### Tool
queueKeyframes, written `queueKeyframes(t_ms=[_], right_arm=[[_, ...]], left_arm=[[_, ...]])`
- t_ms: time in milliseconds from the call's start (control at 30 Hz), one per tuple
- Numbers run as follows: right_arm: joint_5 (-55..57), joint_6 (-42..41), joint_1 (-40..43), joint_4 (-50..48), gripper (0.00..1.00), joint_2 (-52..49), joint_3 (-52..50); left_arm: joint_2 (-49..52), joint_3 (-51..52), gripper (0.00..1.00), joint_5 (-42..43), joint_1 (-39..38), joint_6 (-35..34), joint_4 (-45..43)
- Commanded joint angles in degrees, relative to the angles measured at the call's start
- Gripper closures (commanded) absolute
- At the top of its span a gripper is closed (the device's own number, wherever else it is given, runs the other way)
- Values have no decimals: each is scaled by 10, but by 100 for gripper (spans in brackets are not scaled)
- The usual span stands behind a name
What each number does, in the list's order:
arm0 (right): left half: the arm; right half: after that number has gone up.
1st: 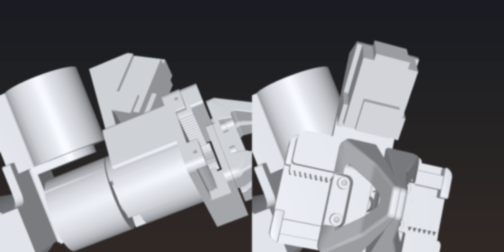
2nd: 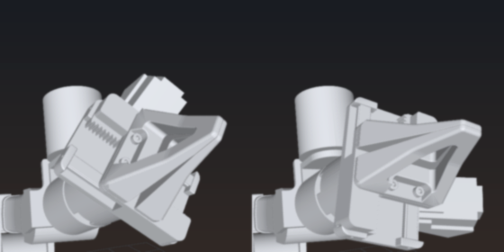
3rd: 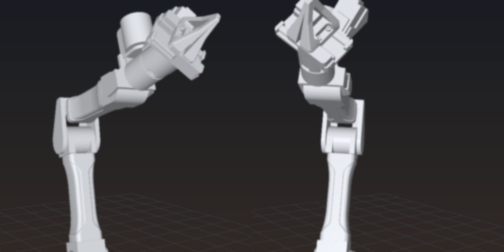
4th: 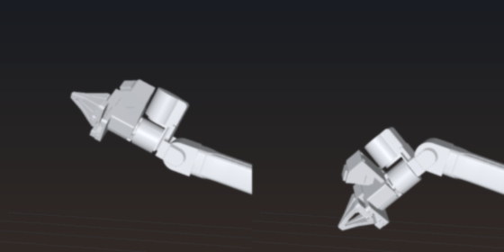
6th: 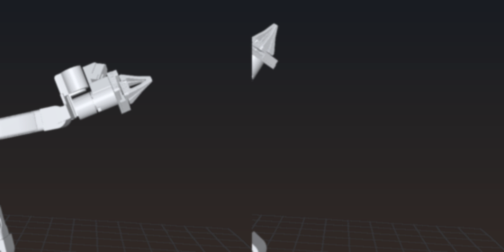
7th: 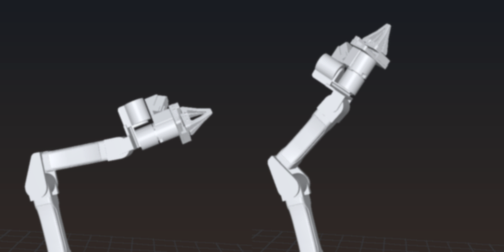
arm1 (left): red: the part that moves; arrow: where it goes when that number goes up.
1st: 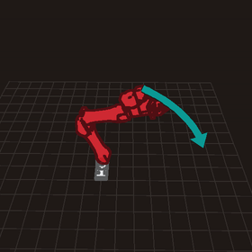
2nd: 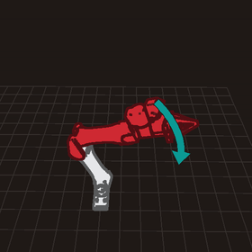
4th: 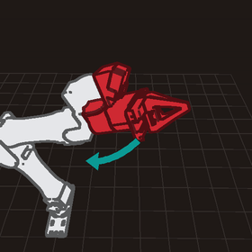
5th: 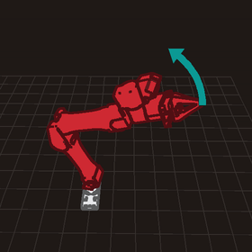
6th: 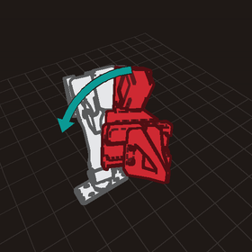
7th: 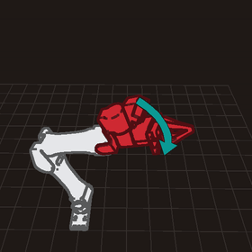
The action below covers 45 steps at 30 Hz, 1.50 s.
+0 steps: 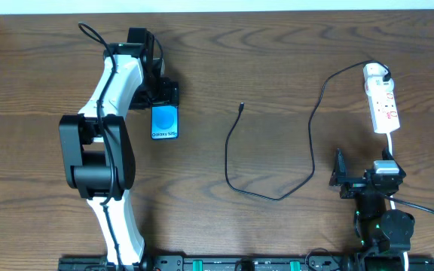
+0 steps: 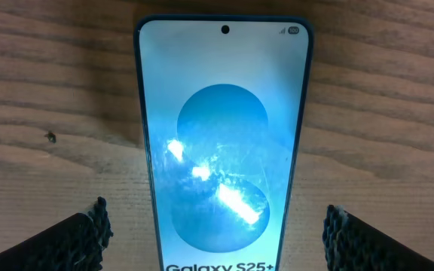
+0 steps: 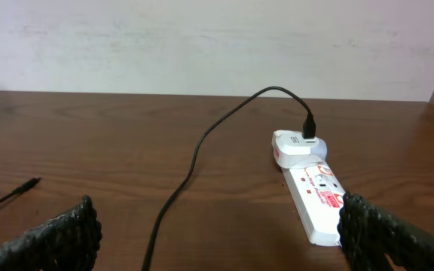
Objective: Plug charger to phone and switch on socket
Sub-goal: 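Lower the left gripper and grasp the phone's top edge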
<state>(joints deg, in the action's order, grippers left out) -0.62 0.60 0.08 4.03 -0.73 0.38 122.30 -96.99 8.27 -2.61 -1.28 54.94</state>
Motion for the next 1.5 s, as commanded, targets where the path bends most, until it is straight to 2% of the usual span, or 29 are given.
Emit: queueKeyframes(t_ms=[0, 1133, 1467], right_arm=[[-4, -3, -9, 3, 1, 1, -1], [-4, -3, -9, 3, 1, 1, -1], [-4, -3, -9, 3, 1, 1, -1]], left_arm=[[12, 1, 9, 0, 3, -5, -6], [67, 5, 9, -1, -10, -15, -24], [67, 38, 9, -1, -10, -16, -28]])
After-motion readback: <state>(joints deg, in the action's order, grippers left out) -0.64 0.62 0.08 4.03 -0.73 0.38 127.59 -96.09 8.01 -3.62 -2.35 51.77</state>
